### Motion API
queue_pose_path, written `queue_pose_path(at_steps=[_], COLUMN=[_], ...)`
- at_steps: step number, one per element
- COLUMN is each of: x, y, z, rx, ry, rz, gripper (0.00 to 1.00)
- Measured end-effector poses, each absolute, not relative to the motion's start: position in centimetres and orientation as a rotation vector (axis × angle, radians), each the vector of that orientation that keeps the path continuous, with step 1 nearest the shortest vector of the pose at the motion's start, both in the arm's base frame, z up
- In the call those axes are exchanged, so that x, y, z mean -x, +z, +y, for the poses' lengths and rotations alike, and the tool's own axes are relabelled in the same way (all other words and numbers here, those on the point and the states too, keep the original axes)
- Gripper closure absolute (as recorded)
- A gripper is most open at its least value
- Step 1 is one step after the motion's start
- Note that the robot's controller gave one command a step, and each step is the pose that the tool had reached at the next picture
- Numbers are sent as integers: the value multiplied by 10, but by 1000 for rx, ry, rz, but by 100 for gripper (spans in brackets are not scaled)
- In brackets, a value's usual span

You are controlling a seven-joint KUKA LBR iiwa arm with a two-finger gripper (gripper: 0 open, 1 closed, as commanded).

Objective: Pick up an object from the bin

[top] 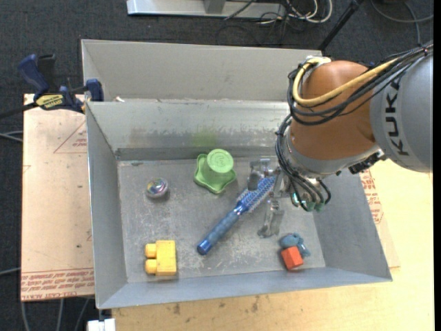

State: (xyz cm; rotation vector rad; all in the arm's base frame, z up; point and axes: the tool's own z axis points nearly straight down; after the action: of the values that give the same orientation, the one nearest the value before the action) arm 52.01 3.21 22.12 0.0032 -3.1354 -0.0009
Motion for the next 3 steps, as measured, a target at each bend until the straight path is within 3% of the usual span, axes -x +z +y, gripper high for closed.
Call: queue_pose_path(at_steps=[1,2,3], x=[-562,-563,-563], y=[114,118,118], z=[-4,-2,-2], rx=[-144,-146,-146], ry=[0,-2,-2], rz=[-3134,-3140,-3140], gripper=[0,100,0])
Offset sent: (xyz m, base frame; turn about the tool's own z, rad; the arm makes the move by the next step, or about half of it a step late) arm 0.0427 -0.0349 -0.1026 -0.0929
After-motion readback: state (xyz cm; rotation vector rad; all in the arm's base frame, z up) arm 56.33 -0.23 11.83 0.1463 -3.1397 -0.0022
